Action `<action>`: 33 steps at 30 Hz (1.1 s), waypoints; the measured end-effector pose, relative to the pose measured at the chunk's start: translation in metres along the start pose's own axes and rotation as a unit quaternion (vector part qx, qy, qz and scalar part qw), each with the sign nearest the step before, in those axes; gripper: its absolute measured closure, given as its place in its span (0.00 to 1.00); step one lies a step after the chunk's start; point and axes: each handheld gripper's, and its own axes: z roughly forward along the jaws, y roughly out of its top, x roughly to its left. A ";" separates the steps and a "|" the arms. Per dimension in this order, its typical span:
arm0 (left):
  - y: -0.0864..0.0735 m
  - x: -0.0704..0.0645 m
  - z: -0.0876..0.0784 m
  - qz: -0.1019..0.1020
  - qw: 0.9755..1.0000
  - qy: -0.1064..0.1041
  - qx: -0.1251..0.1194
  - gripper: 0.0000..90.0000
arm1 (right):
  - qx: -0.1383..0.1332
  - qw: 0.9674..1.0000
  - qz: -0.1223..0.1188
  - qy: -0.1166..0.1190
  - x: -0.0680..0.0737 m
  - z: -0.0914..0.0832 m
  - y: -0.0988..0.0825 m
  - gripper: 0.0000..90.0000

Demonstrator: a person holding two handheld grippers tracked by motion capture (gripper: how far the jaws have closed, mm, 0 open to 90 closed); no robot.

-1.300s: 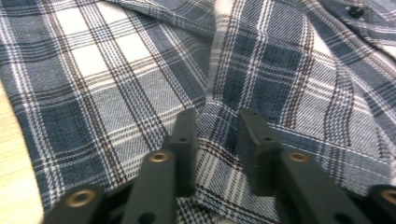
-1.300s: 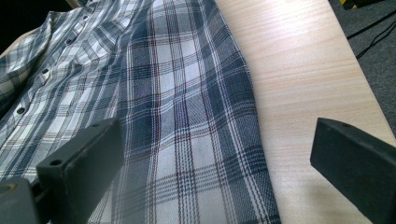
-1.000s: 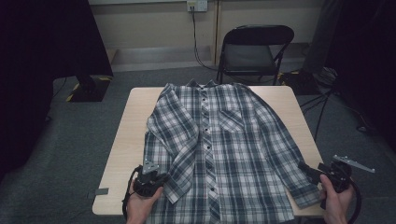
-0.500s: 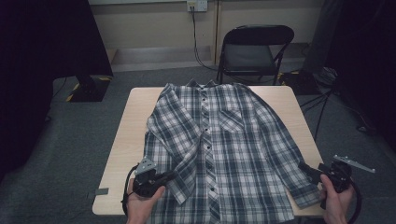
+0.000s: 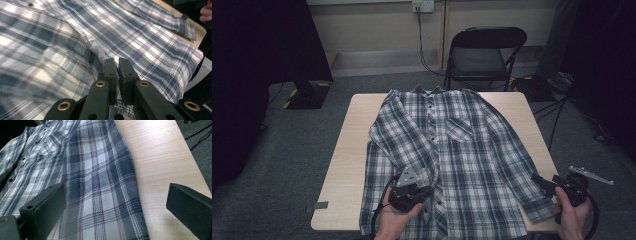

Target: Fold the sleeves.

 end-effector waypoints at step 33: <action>-0.037 0.025 0.019 -0.029 0.993 0.101 0.061 0.90 | -0.001 1.000 0.002 0.004 0.000 0.000 0.000 0.02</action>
